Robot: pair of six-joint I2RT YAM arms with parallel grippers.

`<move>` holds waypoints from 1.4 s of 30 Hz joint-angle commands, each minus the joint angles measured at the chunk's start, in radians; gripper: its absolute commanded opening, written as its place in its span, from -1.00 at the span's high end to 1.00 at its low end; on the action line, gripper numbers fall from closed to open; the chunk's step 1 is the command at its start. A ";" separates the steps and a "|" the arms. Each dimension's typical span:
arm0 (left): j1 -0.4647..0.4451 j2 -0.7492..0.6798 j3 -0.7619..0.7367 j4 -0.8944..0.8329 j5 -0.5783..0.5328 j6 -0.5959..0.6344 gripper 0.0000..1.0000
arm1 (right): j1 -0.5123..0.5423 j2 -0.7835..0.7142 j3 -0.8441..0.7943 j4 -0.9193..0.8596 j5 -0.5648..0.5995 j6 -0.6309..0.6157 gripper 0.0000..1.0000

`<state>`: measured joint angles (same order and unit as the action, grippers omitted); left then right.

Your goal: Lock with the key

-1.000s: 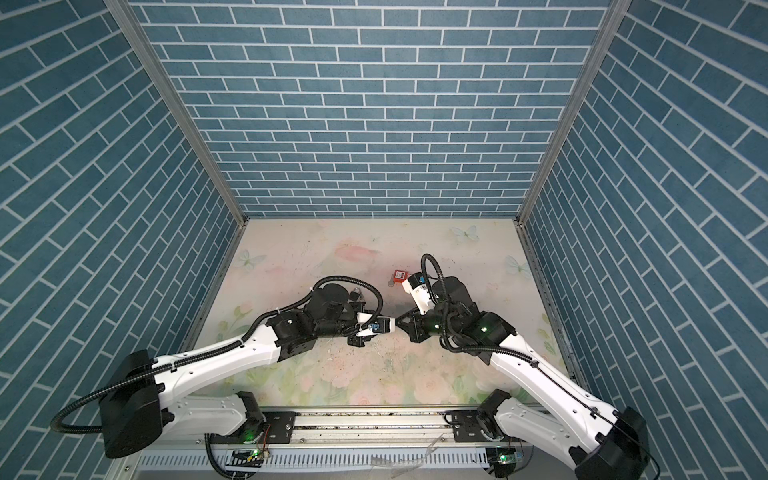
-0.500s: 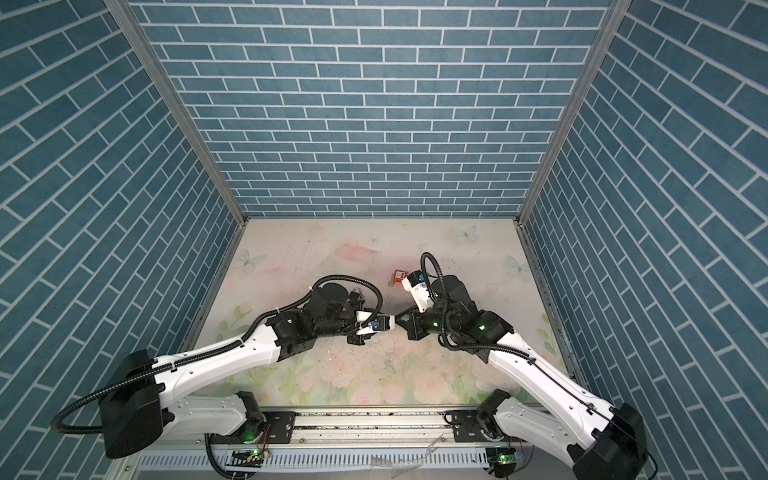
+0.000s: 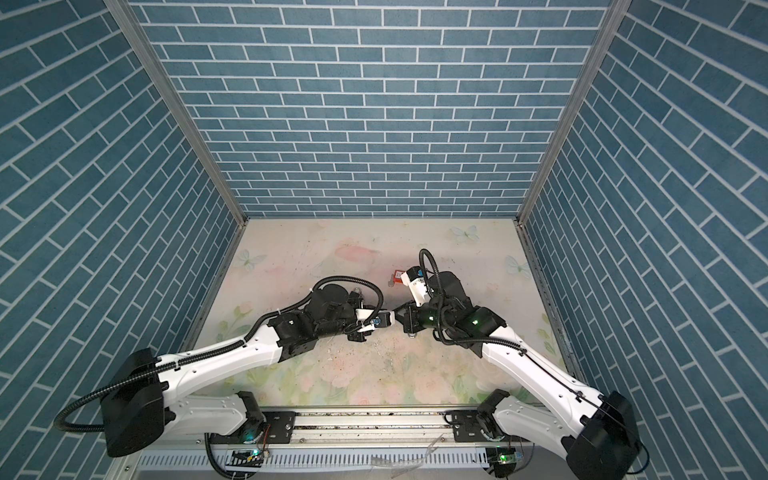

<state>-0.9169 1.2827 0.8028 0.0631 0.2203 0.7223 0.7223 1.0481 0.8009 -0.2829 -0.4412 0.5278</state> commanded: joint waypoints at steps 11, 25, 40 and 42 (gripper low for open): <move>-0.011 -0.002 0.071 0.191 0.031 -0.053 0.89 | 0.016 0.051 -0.057 0.011 -0.082 0.034 1.00; -0.009 0.007 0.136 0.209 0.132 -0.114 0.88 | 0.016 0.069 -0.100 0.048 -0.087 0.030 1.00; -0.010 0.023 0.153 0.304 0.161 -0.161 0.95 | 0.017 0.095 -0.136 0.108 -0.115 0.055 1.00; -0.011 0.024 0.153 0.319 0.156 -0.166 0.98 | 0.017 0.106 -0.139 0.116 -0.121 0.062 1.00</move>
<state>-0.9005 1.3384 0.8497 -0.0135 0.2516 0.5823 0.7082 1.1023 0.7078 -0.1112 -0.4736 0.5735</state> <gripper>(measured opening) 0.229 0.048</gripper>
